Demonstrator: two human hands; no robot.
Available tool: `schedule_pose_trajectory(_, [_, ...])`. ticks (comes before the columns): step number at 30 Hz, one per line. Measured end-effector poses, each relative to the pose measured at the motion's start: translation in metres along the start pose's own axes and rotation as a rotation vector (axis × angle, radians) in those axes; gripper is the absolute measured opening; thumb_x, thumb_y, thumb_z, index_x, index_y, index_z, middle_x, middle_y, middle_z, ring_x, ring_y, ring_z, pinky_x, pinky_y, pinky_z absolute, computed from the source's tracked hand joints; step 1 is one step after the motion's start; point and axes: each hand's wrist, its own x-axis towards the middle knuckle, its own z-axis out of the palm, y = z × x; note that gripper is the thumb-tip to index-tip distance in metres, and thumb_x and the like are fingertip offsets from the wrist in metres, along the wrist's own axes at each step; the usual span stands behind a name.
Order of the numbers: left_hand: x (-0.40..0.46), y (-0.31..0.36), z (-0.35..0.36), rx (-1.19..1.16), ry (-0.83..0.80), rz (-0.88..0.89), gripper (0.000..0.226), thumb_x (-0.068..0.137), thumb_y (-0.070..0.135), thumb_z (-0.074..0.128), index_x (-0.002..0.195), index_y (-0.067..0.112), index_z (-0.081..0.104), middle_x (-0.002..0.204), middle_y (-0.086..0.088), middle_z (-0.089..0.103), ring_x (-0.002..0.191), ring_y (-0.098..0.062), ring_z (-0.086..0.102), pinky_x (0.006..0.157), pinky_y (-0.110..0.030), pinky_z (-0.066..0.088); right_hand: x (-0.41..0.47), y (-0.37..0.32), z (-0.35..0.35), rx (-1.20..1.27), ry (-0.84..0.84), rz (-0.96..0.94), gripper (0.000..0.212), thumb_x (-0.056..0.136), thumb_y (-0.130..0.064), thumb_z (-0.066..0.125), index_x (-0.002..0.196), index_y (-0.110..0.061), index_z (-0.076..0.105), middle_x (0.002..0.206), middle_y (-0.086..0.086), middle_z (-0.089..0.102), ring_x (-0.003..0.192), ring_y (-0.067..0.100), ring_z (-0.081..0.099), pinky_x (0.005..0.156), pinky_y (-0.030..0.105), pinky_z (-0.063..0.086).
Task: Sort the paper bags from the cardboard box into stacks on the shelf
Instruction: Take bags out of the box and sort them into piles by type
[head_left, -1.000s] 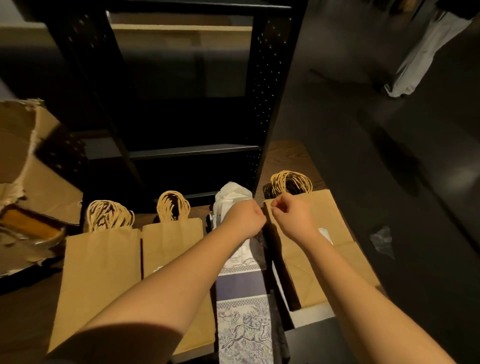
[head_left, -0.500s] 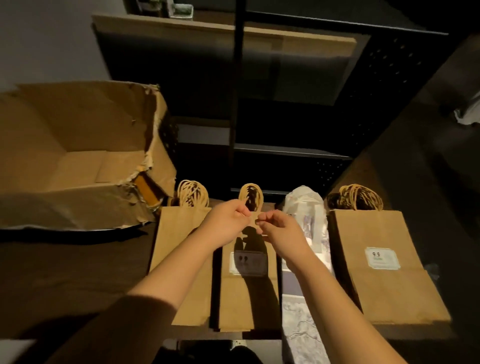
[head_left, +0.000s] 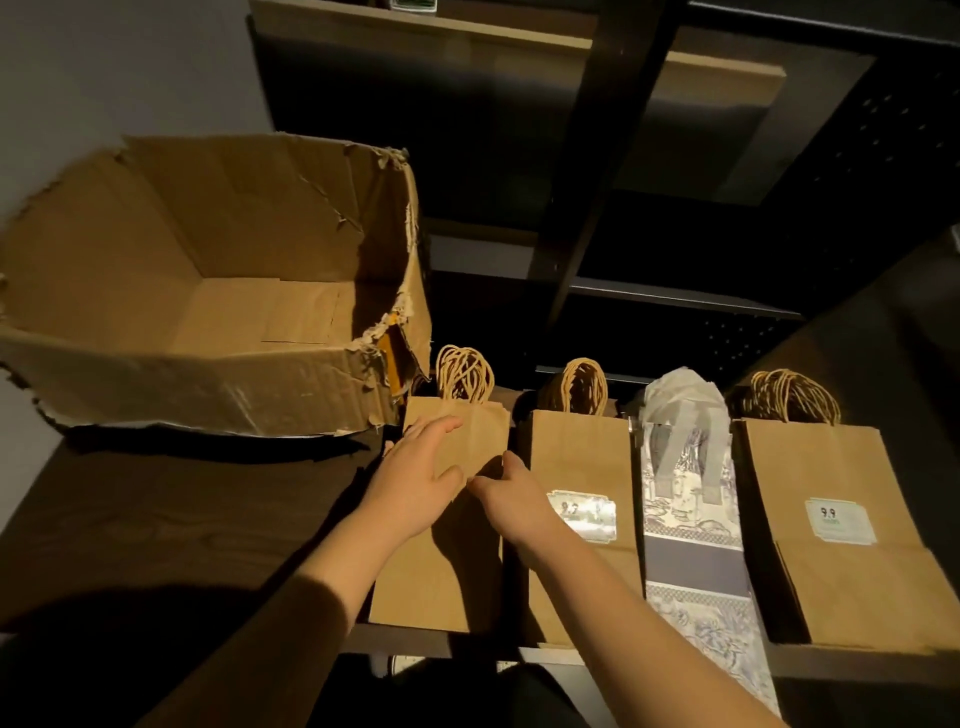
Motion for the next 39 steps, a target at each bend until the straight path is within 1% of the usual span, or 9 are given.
schedule_pose_trajectory(3, [-0.004,-0.015,0.003,-0.075,0.092,-0.108,0.06,0.091,0.019,0.059,0.145,0.027,0.034,0.147,0.004,0.04,0.133,-0.018,0.04,0.1,-0.032,0.039,0.012,0.0,0.012,0.041,0.03,0.069,0.039,0.09,-0.016,0.058,0.124,-0.011,0.042,0.108,0.003,0.058,0.093,0.016,0.059,0.073,0.027,0.051])
schedule_pose_trajectory(6, [-0.008,-0.03,0.011,-0.263,0.191,-0.38,0.067,0.088,0.02,0.064,0.147,0.021,0.03,0.145,-0.002,0.041,0.127,-0.023,0.045,0.091,-0.031,0.04,0.019,0.004,0.018,0.093,0.064,0.153,0.037,0.091,-0.018,0.057,0.123,-0.009,0.038,0.104,0.003,0.054,0.085,0.012,0.055,0.058,0.021,0.041])
schedule_pose_trajectory(9, [-0.008,-0.041,0.018,-0.522,0.129,-0.672,0.079,0.087,0.032,0.066,0.151,0.016,0.023,0.149,-0.01,0.038,0.131,-0.03,0.043,0.104,-0.04,0.04,0.029,0.009,0.023,0.12,0.094,0.229,0.049,0.091,-0.021,0.058,0.131,-0.004,0.036,0.114,0.012,0.056,0.099,0.024,0.059,0.072,0.029,0.049])
schedule_pose_trajectory(12, [-0.009,-0.046,0.023,-0.695,0.063,-0.803,0.07,0.092,0.038,0.058,0.151,0.015,0.027,0.148,-0.01,0.041,0.132,-0.03,0.042,0.105,-0.04,0.037,0.033,0.013,0.025,0.173,0.103,0.294,0.052,0.091,-0.02,0.057,0.134,-0.002,0.034,0.113,0.014,0.055,0.099,0.028,0.059,0.078,0.035,0.051])
schedule_pose_trajectory(17, [-0.011,-0.043,0.027,-0.846,0.039,-0.837,0.063,0.099,0.037,0.051,0.152,0.017,0.025,0.15,-0.008,0.039,0.133,-0.028,0.04,0.096,-0.035,0.034,0.035,0.018,0.031,0.289,0.116,0.356,0.06,0.089,-0.021,0.058,0.14,-0.005,0.031,0.121,0.016,0.055,0.105,0.033,0.057,0.09,0.044,0.051])
schedule_pose_trajectory(25, [-0.004,-0.051,0.028,-0.784,-0.035,-0.826,0.09,0.084,0.045,0.068,0.154,0.015,0.019,0.153,-0.01,0.034,0.137,-0.03,0.036,0.112,-0.043,0.031,0.043,0.018,0.035,0.265,0.148,0.388,0.059,0.087,-0.023,0.062,0.136,-0.003,0.036,0.117,0.016,0.056,0.103,0.033,0.058,0.088,0.044,0.052])
schedule_pose_trajectory(31, [0.0,-0.046,0.026,-0.724,-0.043,-0.733,0.094,0.086,0.04,0.068,0.155,0.016,0.01,0.16,-0.009,0.019,0.144,-0.029,0.023,0.112,-0.043,0.026,0.043,0.02,0.033,0.316,0.125,0.424,0.047,0.085,-0.025,0.064,0.125,-0.002,0.052,0.104,0.017,0.065,0.086,0.03,0.064,0.057,0.028,0.045])
schedule_pose_trajectory(36, [-0.006,-0.051,0.027,-0.602,-0.039,-0.655,0.098,0.084,0.038,0.07,0.155,0.019,0.005,0.161,-0.006,0.017,0.145,-0.028,0.022,0.113,-0.043,0.027,0.04,0.022,0.039,0.326,0.127,0.416,0.066,0.076,-0.031,0.069,0.131,-0.004,0.045,0.106,0.016,0.064,0.091,0.031,0.065,0.064,0.031,0.05])
schedule_pose_trajectory(39, [-0.009,-0.057,0.021,-0.623,-0.068,-0.641,0.105,0.076,0.042,0.075,0.156,0.023,0.01,0.157,-0.004,0.028,0.141,-0.028,0.032,0.112,-0.043,0.032,0.039,0.024,0.038,0.322,0.115,0.413,0.054,0.078,-0.031,0.071,0.121,-0.003,0.055,0.101,0.014,0.067,0.086,0.028,0.066,0.061,0.029,0.049])
